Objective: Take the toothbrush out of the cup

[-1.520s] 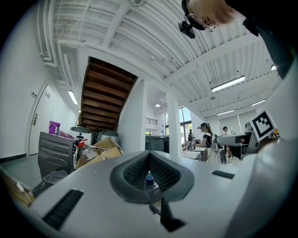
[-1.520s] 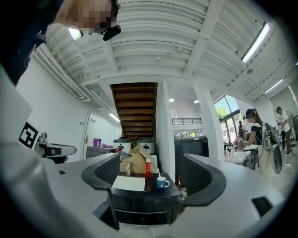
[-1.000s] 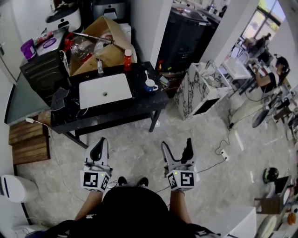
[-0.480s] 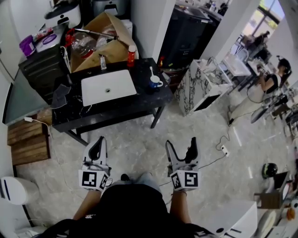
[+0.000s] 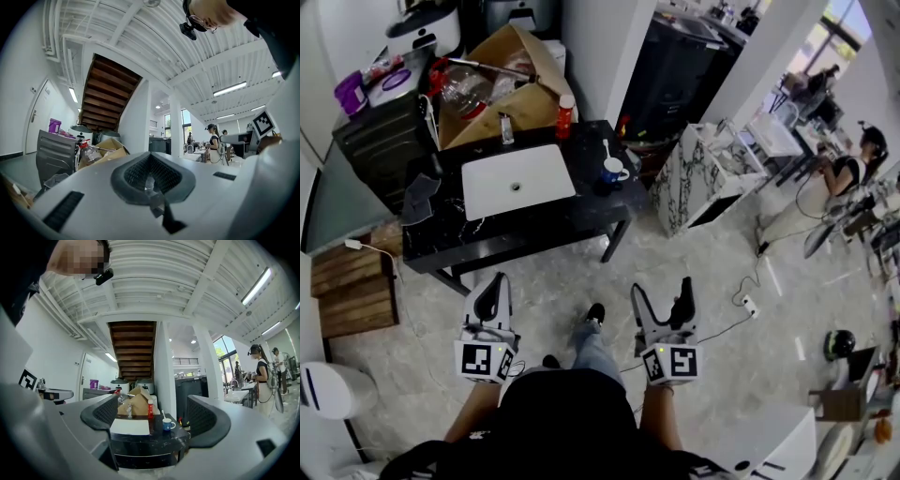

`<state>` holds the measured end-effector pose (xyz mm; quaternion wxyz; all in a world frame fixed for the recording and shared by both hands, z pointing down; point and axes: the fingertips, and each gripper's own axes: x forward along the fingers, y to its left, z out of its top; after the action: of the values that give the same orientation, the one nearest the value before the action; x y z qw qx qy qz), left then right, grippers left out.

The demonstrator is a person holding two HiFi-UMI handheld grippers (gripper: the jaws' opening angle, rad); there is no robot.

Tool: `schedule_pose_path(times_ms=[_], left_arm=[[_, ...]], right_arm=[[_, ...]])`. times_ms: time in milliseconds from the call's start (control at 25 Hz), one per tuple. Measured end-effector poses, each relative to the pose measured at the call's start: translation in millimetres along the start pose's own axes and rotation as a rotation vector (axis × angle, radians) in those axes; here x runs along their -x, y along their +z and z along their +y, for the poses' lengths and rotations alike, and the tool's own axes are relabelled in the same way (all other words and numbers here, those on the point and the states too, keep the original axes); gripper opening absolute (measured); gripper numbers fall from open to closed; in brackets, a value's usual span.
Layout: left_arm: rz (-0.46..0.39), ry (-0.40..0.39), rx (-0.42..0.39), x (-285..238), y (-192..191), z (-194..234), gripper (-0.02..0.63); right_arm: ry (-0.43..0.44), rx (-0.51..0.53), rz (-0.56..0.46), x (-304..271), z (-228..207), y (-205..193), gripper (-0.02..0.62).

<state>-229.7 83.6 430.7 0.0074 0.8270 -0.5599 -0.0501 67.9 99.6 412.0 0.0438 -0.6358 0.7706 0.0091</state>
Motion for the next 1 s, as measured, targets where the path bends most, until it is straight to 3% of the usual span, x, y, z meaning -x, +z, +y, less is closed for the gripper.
schedule_pose_path(times_ms=[480,1000], left_arm=[[-0.001,0.026,0.015,-69.6,-13.4,9.0,0.003],[0.004,0.052,-0.024,-226.5,-7.0,-8.5,0.003]], right_arm=[[0.011,-0.007,-0.022,-76.7,-39.5,-7.1,0.448],[0.072,-0.031,-0.014,-206.0,-128.2,-4.0,0.448]])
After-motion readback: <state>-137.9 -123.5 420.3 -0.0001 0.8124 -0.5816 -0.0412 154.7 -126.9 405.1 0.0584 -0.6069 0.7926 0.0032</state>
